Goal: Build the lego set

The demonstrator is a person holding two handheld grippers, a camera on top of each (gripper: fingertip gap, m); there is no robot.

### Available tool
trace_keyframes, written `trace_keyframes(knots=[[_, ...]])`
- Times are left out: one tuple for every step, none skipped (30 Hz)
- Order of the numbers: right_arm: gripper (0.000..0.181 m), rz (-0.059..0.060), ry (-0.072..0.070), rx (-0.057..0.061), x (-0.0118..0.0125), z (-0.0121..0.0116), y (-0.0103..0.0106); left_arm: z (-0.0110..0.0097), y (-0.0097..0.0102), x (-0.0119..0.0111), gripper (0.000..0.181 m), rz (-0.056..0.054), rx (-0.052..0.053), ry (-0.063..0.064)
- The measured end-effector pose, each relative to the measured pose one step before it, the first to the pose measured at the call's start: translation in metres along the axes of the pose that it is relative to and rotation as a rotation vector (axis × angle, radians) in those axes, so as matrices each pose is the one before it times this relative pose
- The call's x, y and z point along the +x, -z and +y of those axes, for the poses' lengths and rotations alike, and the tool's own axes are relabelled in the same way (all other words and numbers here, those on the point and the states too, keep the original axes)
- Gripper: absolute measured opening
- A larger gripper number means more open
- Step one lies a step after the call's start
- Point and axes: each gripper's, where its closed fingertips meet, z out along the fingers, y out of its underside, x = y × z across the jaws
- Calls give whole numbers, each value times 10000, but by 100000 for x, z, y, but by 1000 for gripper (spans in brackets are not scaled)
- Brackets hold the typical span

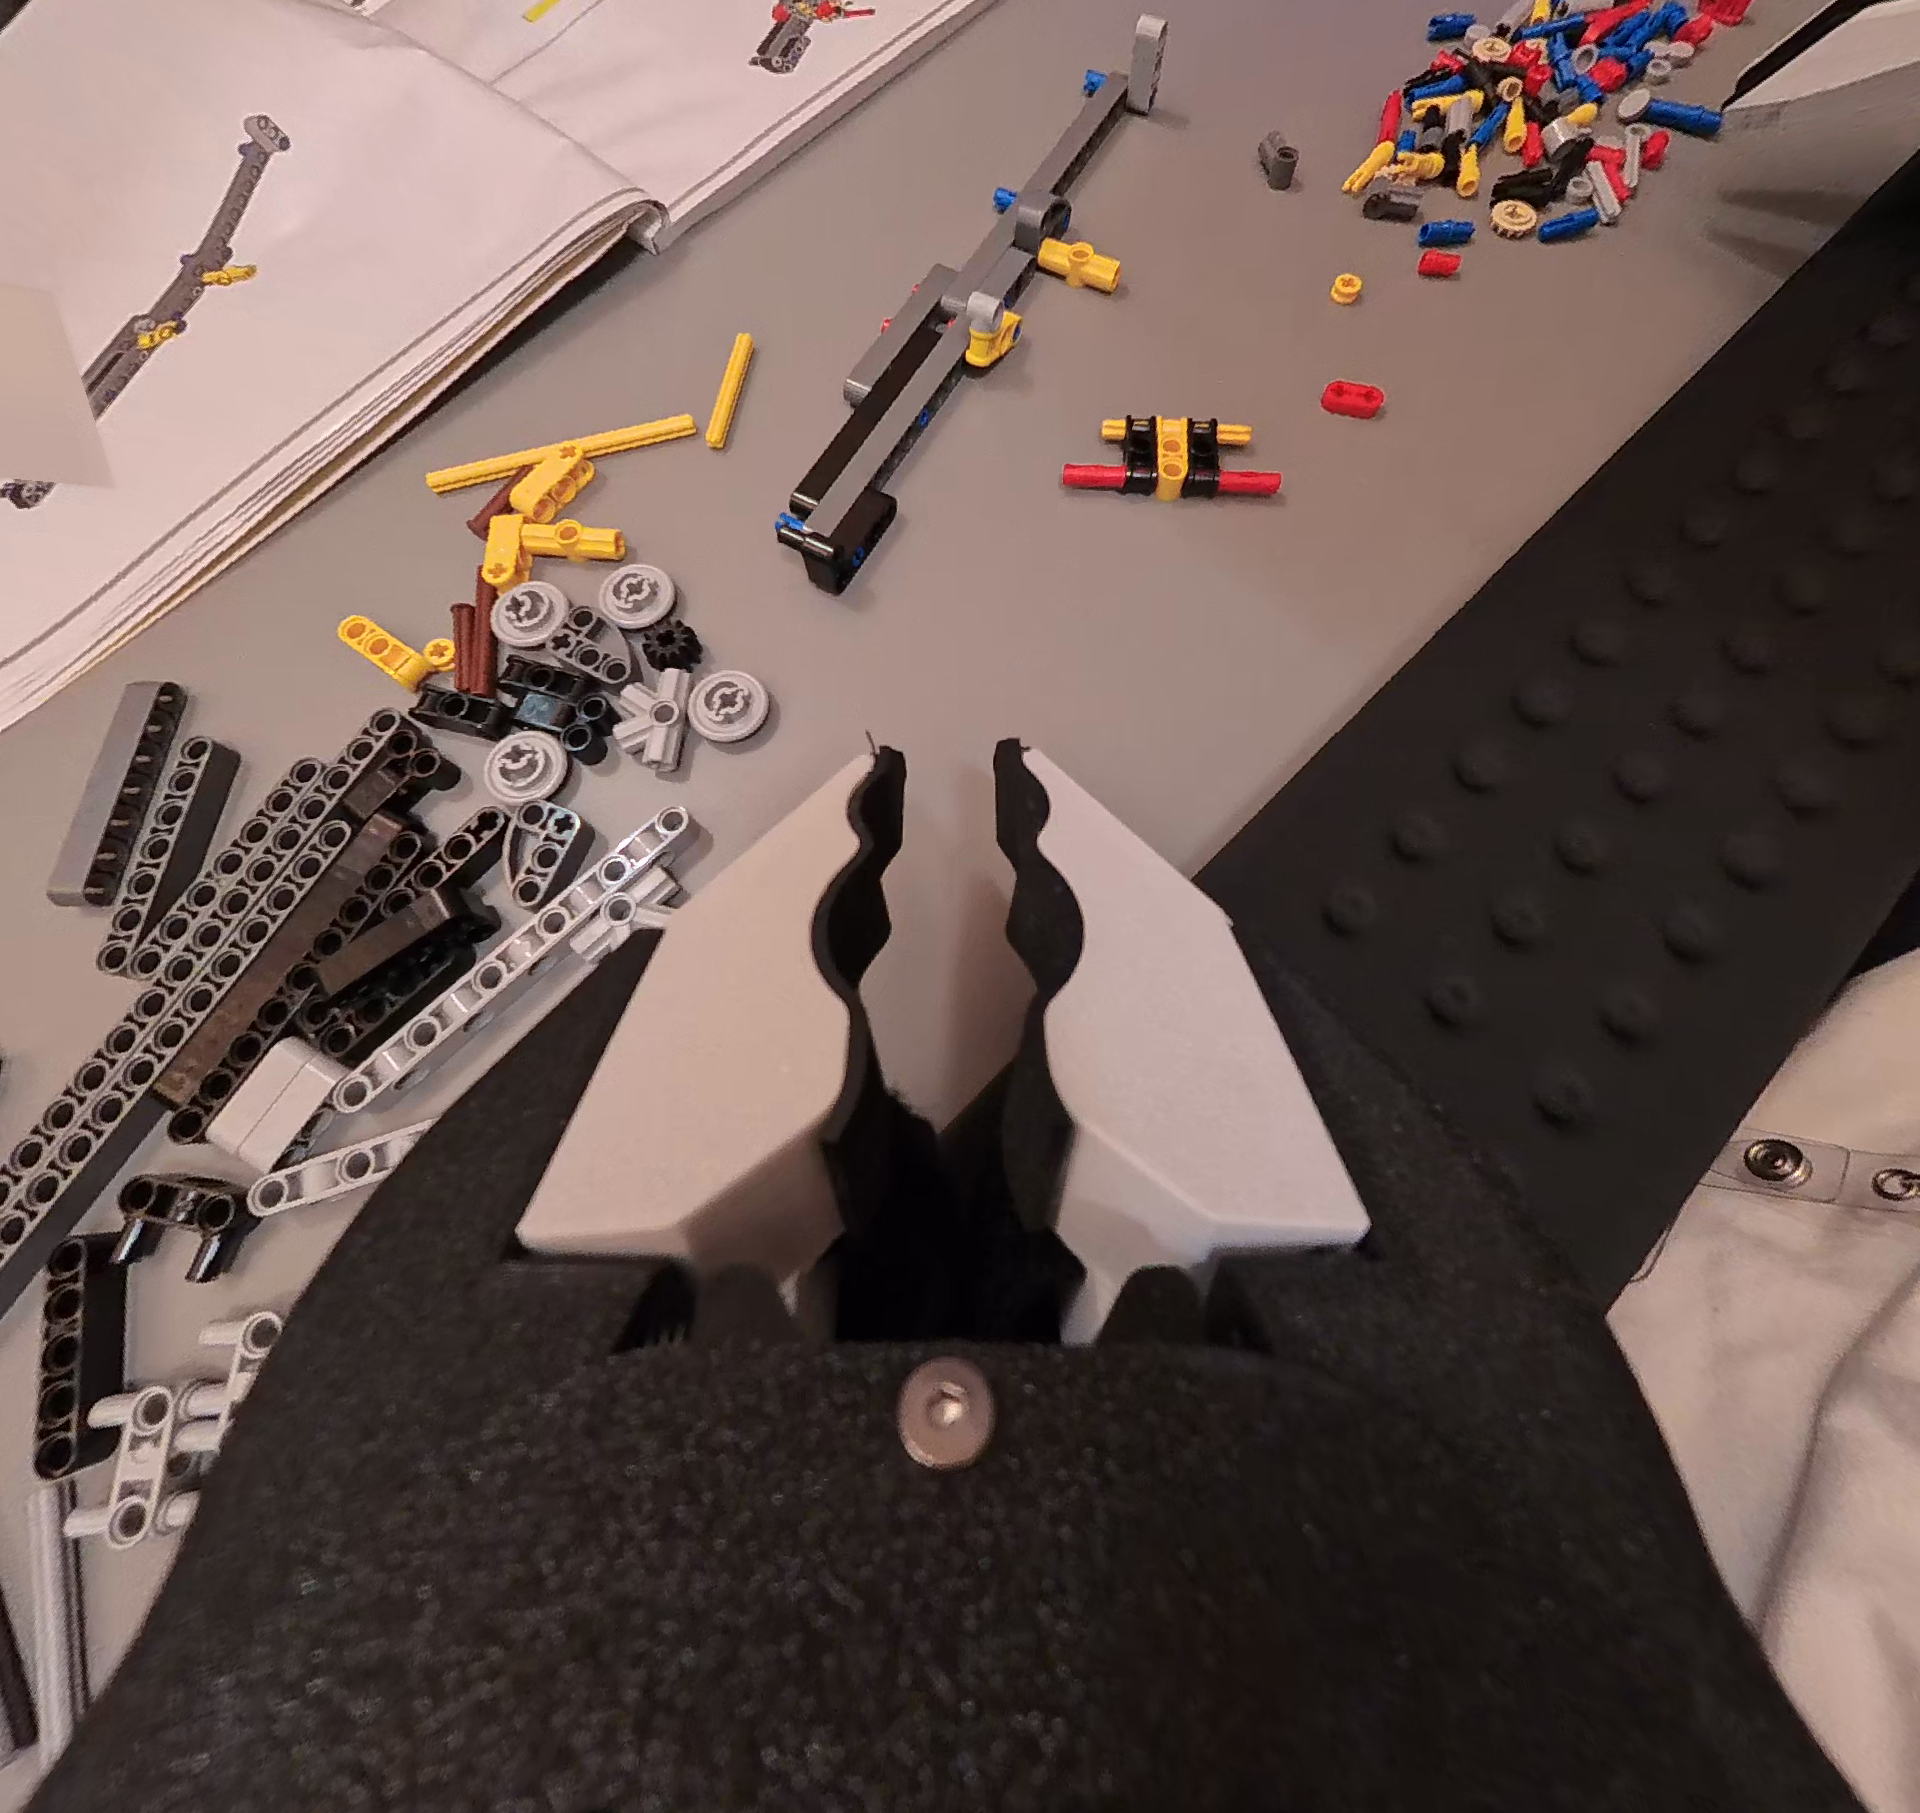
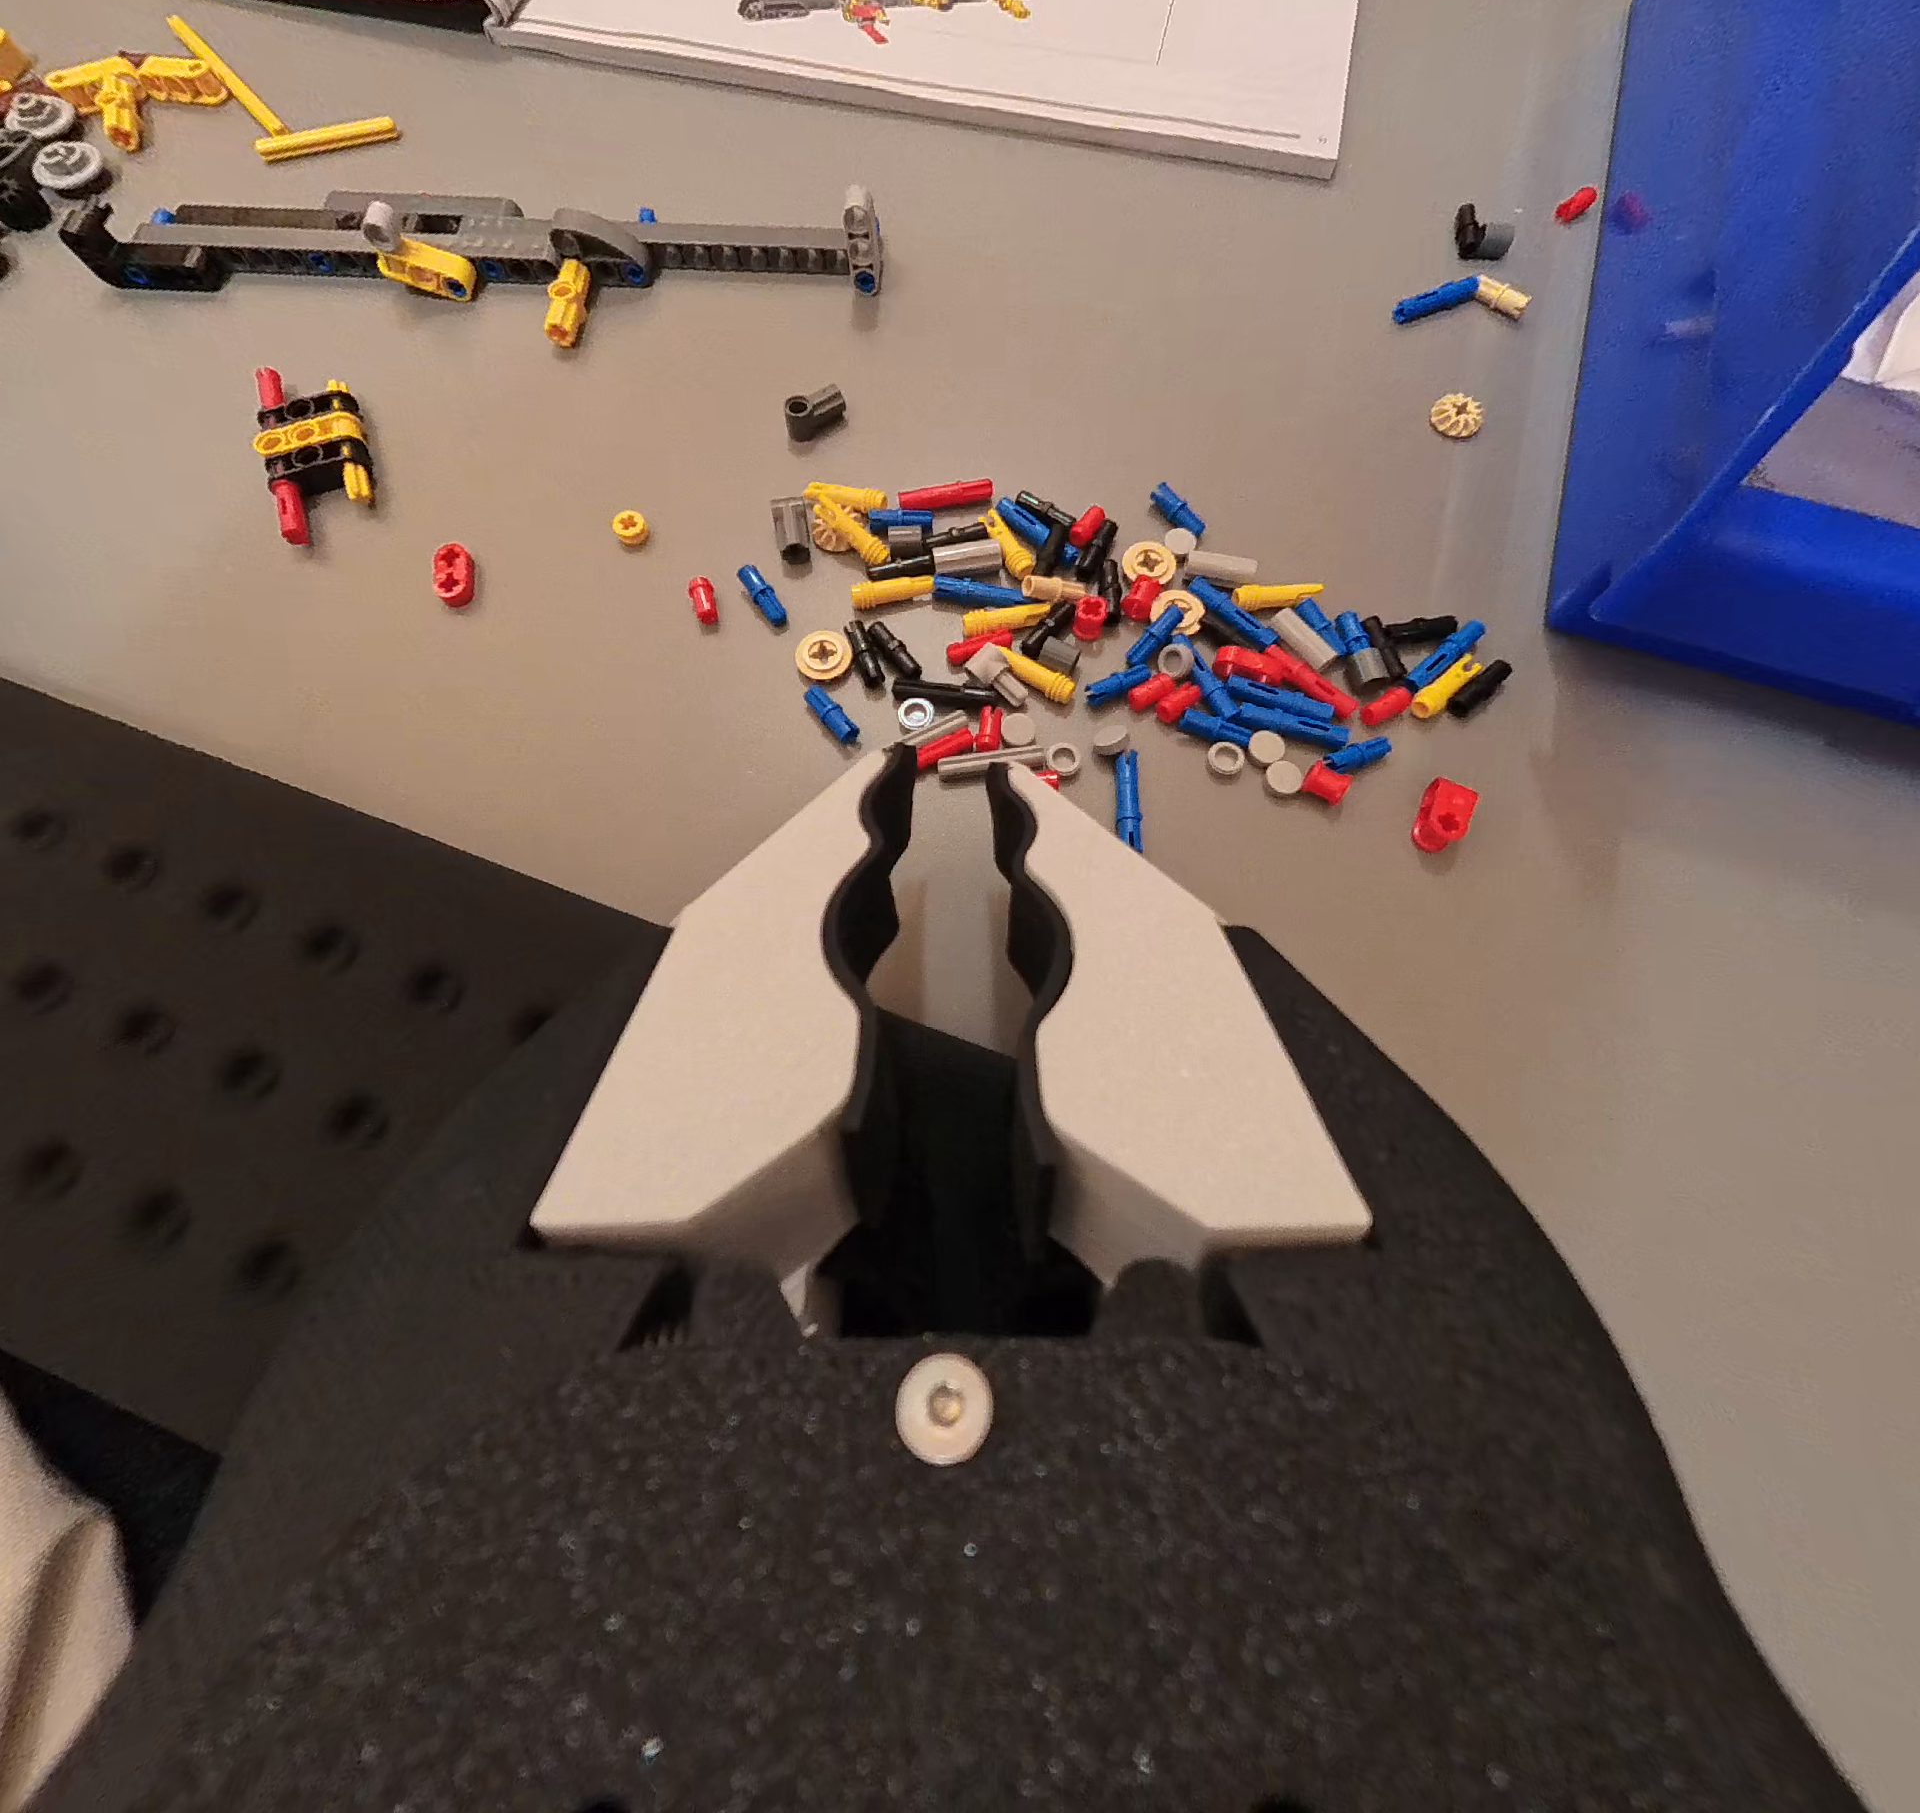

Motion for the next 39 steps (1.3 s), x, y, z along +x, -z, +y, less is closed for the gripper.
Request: trace_keyframes(knots=[[14, -5, -1, -1, 4, 5, 6, 28, -19, 12, 16, 20, -20, 12], [14, -12, 4, -3, -14, 4, 2, 24, -27, 3, 16, 16, -22, 17], [14, -5, 2, 3, -3, 2, 6, 15, -17, -8, 16, 10, -17, 18], [14, -3, -2, 6, -4, -10, 10, 9, -14, -12, 16, 5, -8, 11], [14, -9, -2, 3, -2, 1, 4, -11, 11, -3, 16, -8, 7, 2], [14, -8, -5, 5, -3, -2, 3, -21, 11, -19, 16, -20, 20, -9], [14, -4, -8, 6, 1, -11, 8, -12, 13, 1, 16, -16, 12, -19], [14, -3, -5, 0, 1, -2, -2, 15, -12, 20, 16, -8, -14, -21], [14, 0, 2, -2, 1, 3, 2, 37, -33, 15, 16, -2, -29, -19], [14, 4, 5, -4, 0, 7, 4, 29, -23, 7, 16, -2, -25, -14], [14, 3, 4, -5, 4, 1, -4, 8, -14, 5, 16, -2, -7, -9], [14, 1, 2, 0, -7, 1, 2, -5, -2, 3, 16, 3, 3, -1], [14, 32, -19, 8, 55, -9, 13, 0, -1, 10, 16, 10, -1, 8], [14, 224, -110, 44, 382, -77, 63, 11, -14, -9, 16, 12, -11, 16], [15, 395, -246, 230, 733, -387, 200, 10, -25, -11, 16, 13, -20, 17], [14, 290, -275, 463, 732, -890, 322, 24, -31, 16, 16, 25, -27, 15], [14, 261, -180, 406, 844, -950, 149, 33, -18, 4, 16, 25, -26, 19], [14, 354, -70, 115, 1084, -560, -214, -5, -6, -15, 16, 1, 0, 18], [19, 304, 72, -267, 1010, 17, -587, -34, 40, -12, 16, -20, 32, -2], [26, 196, 140, -501, 737, 377, -809, -34, 29, -2, 16, -24, 36, -25], [26, 56, 141, -407, 345, 284, -798, -19, 29, 11, 16, -26, 19, -37], [27, -3, 104, -162, 74, 38, -692, 13, 0, 9, 16, -26, -1, -36], [27, -3, 125, -222, -71, 82, -544, 11, -13, -3, 16, -22, -11, -26], [27, 126, 165, -282, 58, 160, -431, 10, -19, -15, 16, -13, -15, -6], [26, 149, 166, -168, 53, 94, -309, 17, -10, -19, 16, -4, -13, 19], [24, 183, 93, -111, 136, 75, -207, 14, -7, -33, 16, 7, -7, 39], [23, 96, 47, -149, 72, 158, -147, -8, 3, -41, 16, 16, -1, 56], [23, -26, 12, -131, -67, 158, -114, -2, -5, -29, 16, 30, -2, 58], [21, -137, 7, -107, -190, 155, -90, 16, -9, 6, 16, 51, -12, 49], [21, -129, 3, -78, -164, 100, -41, 24, -27, 35, 16, 64, -25, 40], [21, -2, -20, 6, 15, -16, -32, 30, -22, 44, 16, 67, -28, 32], [20, -23, 14, -15, -29, 10, -56, 32, -29, 47, 16, 66, -23, 27], [20, 19, 3, -97, 50, 90, -107, 16, -12, 37, 16, 60, -19, 27], [20, -41, -32, -114, -4, 123, -123, 13, -8, 28, 16, 47, -11, 30], [17, -134, -60, -19, -99, -25, -72, -2, 0, 8, 16, 33, -2, 32], [16, -47, -86, -32, 30, 12, -34, -4, 3, -11, 16, 21, 4, 32], [16, -50, -68, -2, 4, -1, -21, -1, 11, -19, 16, 10, 7, 32], [16, -36, -40, 2, -3, 3, -7, -16, 8, -35, 16, -2, 8, 29], [14, -53, -13, -10, -47, 12, -13, -12, 12, -27, 16, -13, 9, 21]])
